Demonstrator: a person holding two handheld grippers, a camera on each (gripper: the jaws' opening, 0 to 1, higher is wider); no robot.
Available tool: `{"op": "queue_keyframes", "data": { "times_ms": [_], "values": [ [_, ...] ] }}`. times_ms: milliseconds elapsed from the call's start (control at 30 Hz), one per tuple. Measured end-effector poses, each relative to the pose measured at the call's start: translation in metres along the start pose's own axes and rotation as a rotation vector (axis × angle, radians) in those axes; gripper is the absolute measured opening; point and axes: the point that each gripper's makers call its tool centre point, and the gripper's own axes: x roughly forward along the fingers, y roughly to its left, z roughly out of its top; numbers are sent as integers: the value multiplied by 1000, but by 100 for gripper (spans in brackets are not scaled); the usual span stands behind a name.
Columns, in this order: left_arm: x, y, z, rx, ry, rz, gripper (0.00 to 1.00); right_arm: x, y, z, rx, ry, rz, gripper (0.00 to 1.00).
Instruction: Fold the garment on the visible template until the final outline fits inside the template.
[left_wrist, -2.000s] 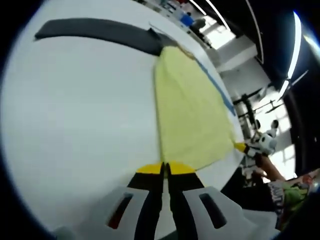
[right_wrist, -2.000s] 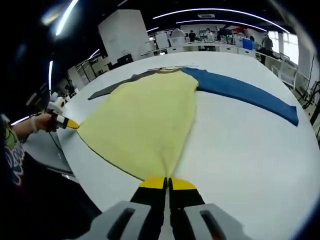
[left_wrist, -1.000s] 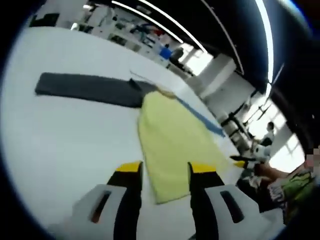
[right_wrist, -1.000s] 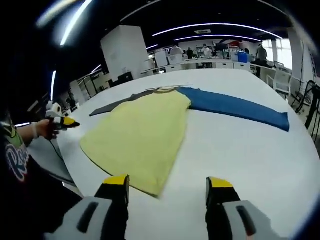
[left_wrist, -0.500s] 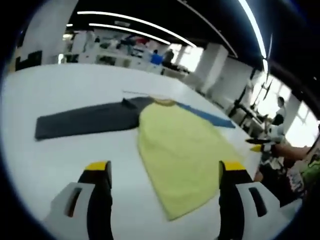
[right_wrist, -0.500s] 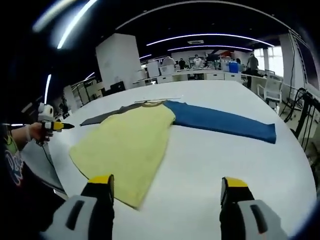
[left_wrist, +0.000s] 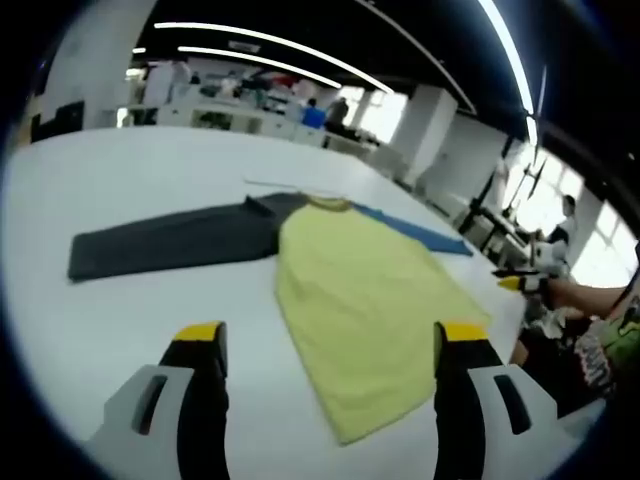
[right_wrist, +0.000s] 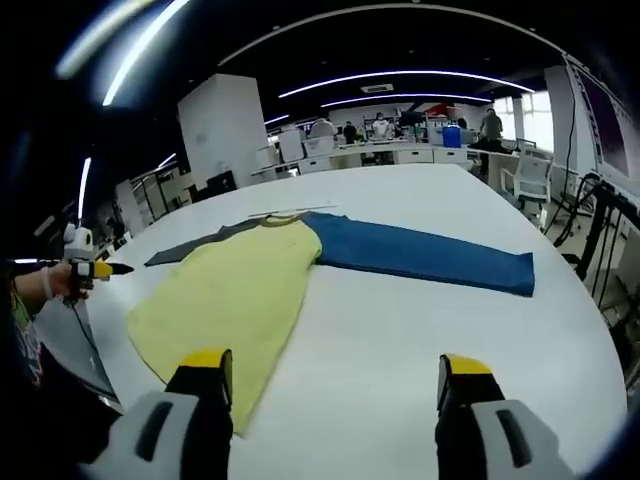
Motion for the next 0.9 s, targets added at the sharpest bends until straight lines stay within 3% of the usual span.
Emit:
{"op": "queue_keyframes", "data": {
  "times_ms": [267,433,500,667,900],
  "values": [
    [3,2,4,-2,-6,9,79,-7,-48,35,24,-45,-94,79],
    [2,4,5,-19,-18,24,78,-5,-71,49,4,-37,-130,78],
    [1,4,2,-12,-10,28,78,-2,-82,50,-29,-16,-154,77],
    [-3,8,-2,-19,-6,40,76,9,-102,56,-14,-12,-182,74],
    [-6,12,-7,-34,-8,60,74,20,-132,53,51,4,-239,66]
  ]
}}
